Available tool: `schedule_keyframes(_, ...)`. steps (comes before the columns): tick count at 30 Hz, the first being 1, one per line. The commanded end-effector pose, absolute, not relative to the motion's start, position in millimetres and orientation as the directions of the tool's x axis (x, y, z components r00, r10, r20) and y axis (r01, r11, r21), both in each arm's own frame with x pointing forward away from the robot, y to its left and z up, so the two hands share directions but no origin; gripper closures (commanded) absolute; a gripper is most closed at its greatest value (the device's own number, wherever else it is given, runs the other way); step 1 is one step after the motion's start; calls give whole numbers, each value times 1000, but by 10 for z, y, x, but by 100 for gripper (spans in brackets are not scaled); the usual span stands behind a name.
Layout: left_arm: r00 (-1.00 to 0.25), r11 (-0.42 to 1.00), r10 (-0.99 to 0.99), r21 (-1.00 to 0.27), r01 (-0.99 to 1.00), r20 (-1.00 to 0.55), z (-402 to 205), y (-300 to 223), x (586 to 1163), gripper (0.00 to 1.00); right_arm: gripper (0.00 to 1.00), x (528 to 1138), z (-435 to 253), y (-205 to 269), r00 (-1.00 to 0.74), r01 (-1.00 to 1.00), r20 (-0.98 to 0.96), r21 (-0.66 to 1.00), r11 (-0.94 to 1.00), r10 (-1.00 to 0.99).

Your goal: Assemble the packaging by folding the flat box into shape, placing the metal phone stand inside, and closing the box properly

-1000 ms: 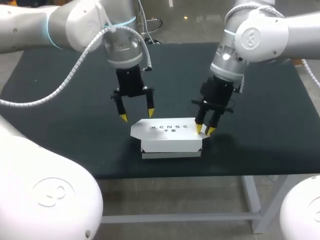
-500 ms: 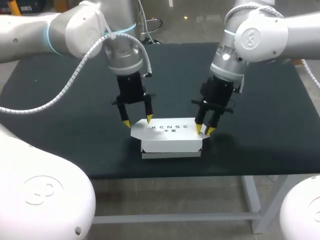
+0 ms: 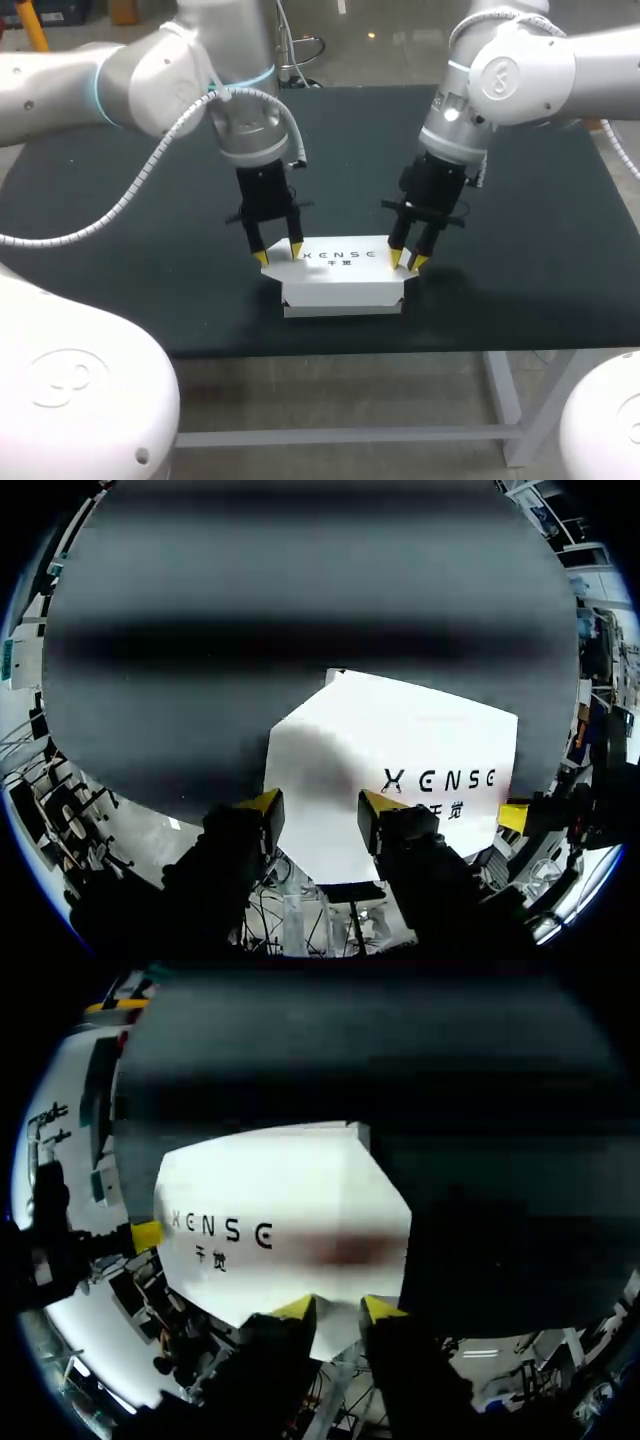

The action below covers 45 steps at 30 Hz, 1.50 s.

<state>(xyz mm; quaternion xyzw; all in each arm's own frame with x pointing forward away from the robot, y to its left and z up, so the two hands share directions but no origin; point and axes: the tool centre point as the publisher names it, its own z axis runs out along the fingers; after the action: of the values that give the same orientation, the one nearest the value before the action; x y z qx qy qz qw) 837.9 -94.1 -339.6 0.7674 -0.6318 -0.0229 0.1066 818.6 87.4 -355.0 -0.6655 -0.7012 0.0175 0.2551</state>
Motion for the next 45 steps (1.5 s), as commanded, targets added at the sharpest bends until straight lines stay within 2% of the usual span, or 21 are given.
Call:
schedule_keyframes(1, 202, -184, -974, 170, -968, 98, -3411, -944, 8308, 47, 67, 8197, -3562, 883, 17, 922, 338, -369, 117, 941)
schedule_keyframes(5, 193, -176, -976, 157, -972, 100, -3424, -961, 8282, 46, 66, 8194, -3581, 883, 18, 922, 341, -370, 116, 940)
schedule_keyframes(11, 185, -172, -977, 129, -977, 103, -3458, -985, 8256, 40, 66, 8189, -3610, 870, 18, 926, 352, -360, 118, 936)
schedule_keyframes(20, 175, -164, -978, 99, -981, 110, -3509, -1010, 8237, 44, 65, 8175, -3669, 857, -1, 939, 374, -320, 130, 927)
schedule_keyframes(45, 121, -121, -980, 12, -993, 157, -3614, -1023, 8205, 43, 63, 8222, -3764, 841, -27, 977, 403, -183, 109, 915)
